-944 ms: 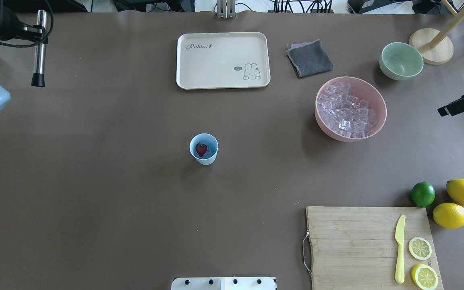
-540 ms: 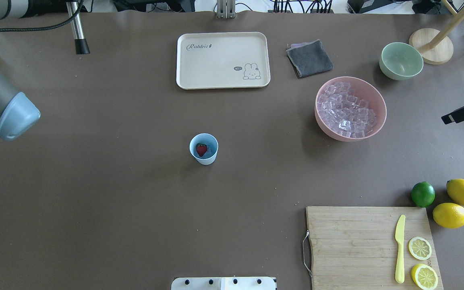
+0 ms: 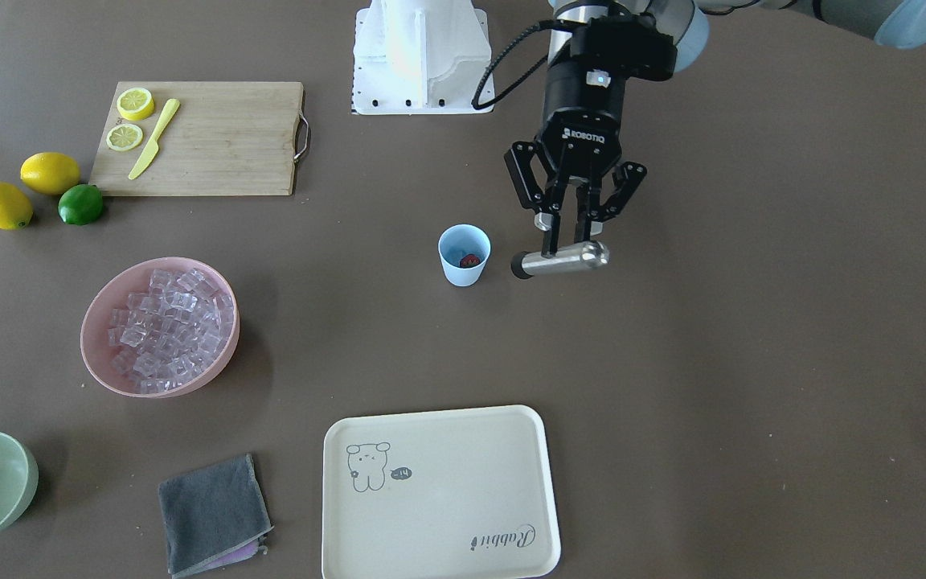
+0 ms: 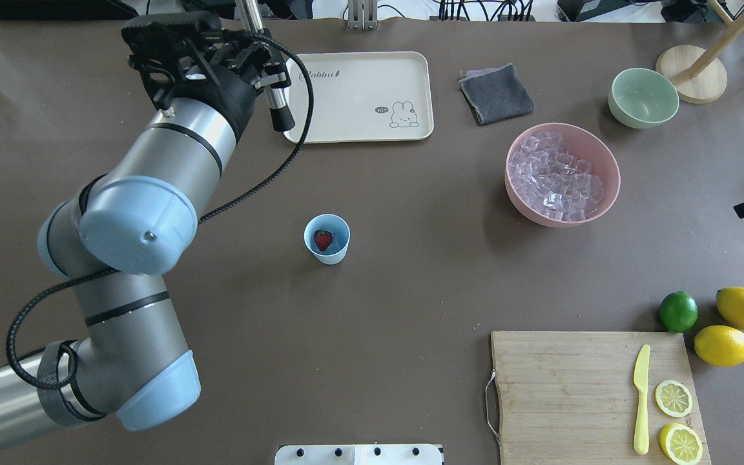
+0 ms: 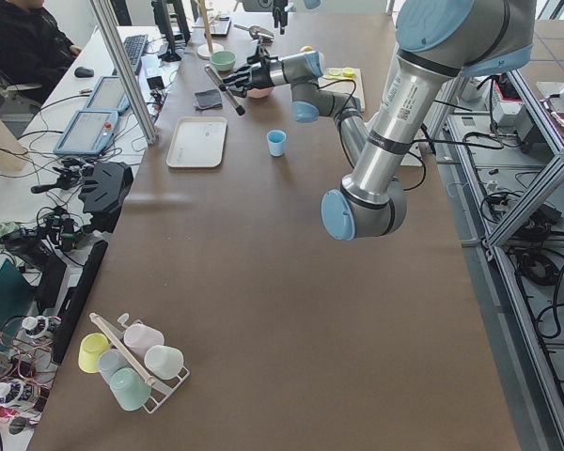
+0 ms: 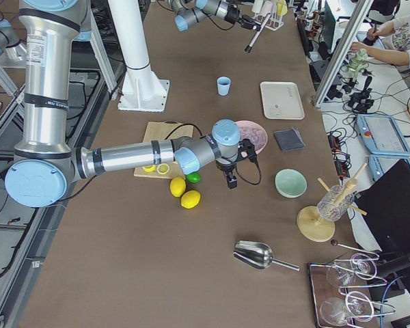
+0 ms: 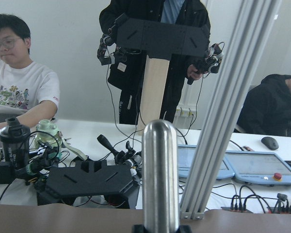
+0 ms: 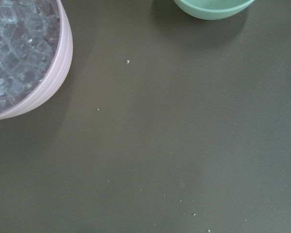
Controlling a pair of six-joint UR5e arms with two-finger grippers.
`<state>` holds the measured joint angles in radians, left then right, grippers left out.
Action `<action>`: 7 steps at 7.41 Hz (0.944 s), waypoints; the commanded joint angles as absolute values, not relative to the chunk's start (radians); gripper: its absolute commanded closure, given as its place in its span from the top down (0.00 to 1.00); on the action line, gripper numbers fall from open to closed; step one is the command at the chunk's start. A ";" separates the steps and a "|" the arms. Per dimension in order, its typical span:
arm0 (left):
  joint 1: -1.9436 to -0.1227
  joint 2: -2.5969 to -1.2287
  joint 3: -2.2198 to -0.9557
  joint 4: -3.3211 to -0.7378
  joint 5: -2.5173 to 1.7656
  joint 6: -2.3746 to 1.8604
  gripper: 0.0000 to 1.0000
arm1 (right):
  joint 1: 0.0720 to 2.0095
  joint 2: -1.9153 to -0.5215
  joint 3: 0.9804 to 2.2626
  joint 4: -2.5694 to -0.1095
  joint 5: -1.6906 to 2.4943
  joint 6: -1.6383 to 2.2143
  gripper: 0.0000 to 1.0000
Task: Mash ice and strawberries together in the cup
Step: 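Lift the muddler and carry it with the left gripper toward the cup, then lower the muddler with the left gripper into the light-blue cup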
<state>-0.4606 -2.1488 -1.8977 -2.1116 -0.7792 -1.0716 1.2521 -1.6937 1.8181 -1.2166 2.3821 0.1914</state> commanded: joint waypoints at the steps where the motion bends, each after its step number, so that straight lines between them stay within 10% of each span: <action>1: -0.271 -2.175 -1.864 -2.117 -0.546 -1.092 0.00 | 1.276 -1.733 1.828 -1.213 2.408 0.184 0.98; 7: -0.195 -2.111 -1.684 -2.289 -0.489 -1.120 0.00 | 1.325 -1.738 1.852 -1.215 2.425 0.178 0.99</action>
<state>-0.2098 -2.1147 -1.7074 -2.2782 -0.4957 -1.1194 1.3234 -1.7372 1.8499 -1.2147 2.4249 0.1786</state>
